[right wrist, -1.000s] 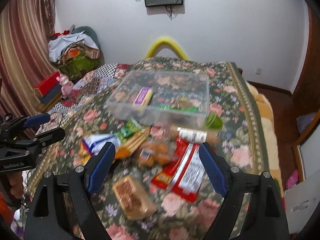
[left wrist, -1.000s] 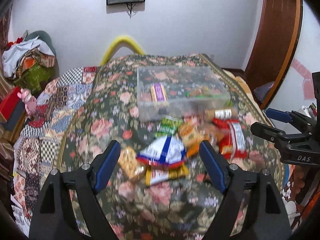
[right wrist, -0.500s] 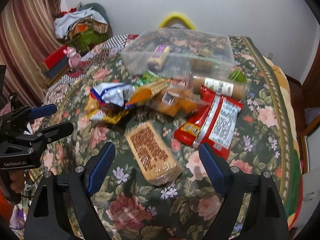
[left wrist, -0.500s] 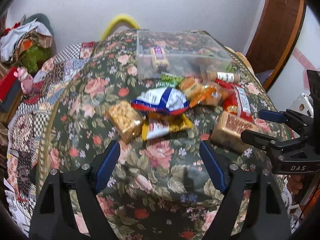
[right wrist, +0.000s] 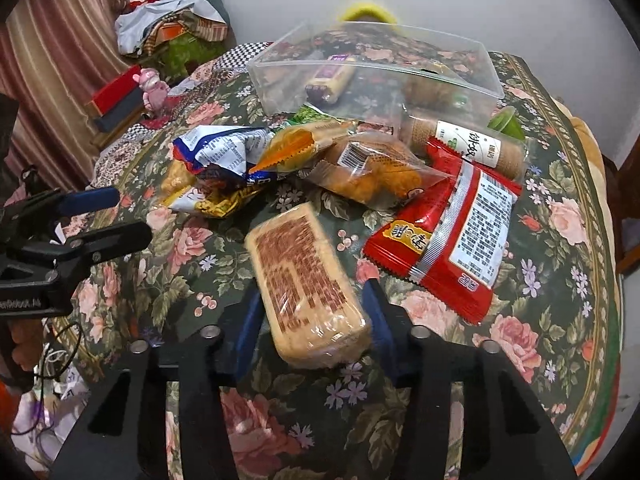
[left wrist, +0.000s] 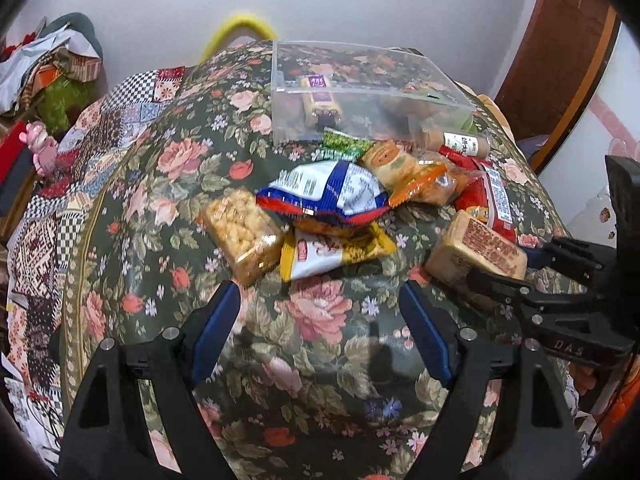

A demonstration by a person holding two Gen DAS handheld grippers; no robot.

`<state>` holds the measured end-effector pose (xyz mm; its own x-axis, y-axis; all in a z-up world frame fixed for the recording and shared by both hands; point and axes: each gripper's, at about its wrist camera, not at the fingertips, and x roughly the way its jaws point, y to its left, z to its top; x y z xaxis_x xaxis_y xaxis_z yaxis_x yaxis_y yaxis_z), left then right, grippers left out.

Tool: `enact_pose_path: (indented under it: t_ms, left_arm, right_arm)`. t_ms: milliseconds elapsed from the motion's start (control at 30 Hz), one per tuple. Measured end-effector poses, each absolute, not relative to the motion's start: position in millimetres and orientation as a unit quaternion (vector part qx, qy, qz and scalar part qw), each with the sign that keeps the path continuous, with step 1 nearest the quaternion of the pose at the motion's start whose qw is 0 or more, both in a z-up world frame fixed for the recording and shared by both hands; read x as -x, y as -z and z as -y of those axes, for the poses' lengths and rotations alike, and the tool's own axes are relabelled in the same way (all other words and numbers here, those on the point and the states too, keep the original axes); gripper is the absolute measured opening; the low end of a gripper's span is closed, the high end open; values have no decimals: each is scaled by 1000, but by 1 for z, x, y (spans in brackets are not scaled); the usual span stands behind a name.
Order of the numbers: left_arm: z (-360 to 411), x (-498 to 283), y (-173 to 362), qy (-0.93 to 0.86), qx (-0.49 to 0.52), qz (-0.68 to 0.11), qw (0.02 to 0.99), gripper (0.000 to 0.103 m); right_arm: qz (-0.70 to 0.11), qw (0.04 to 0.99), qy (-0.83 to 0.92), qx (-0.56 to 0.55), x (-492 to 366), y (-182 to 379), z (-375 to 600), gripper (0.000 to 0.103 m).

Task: Organize snacks
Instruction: 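Grasp the blue-and-white chip bag with the left gripper while the right grasps the brown biscuit block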

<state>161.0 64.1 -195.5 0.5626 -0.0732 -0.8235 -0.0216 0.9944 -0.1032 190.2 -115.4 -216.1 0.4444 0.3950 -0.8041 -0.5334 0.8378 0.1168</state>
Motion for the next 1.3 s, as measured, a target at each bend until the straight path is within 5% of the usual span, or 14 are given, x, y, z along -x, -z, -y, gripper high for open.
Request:
enact_pose_path:
  t_ms: [300, 833, 967, 1300]
  left_arm:
    - [-62, -203, 180, 27, 36, -454, 890, 92]
    - [-64, -264, 225, 35, 30, -500, 865, 92]
    - [-60, -271, 236, 51, 38, -515, 855, 80]
    - [-52, -258, 222, 49, 11, -484, 873, 73]
  right_arm:
    - [-420, 862, -280, 45, -193, 196, 120, 33]
    - [-379, 894, -241, -6, -217, 161, 161, 33]
    - [-378, 896, -231, -8, -222, 160, 164, 33]
    - [-372, 898, -233, -9, -227, 157, 164, 33]
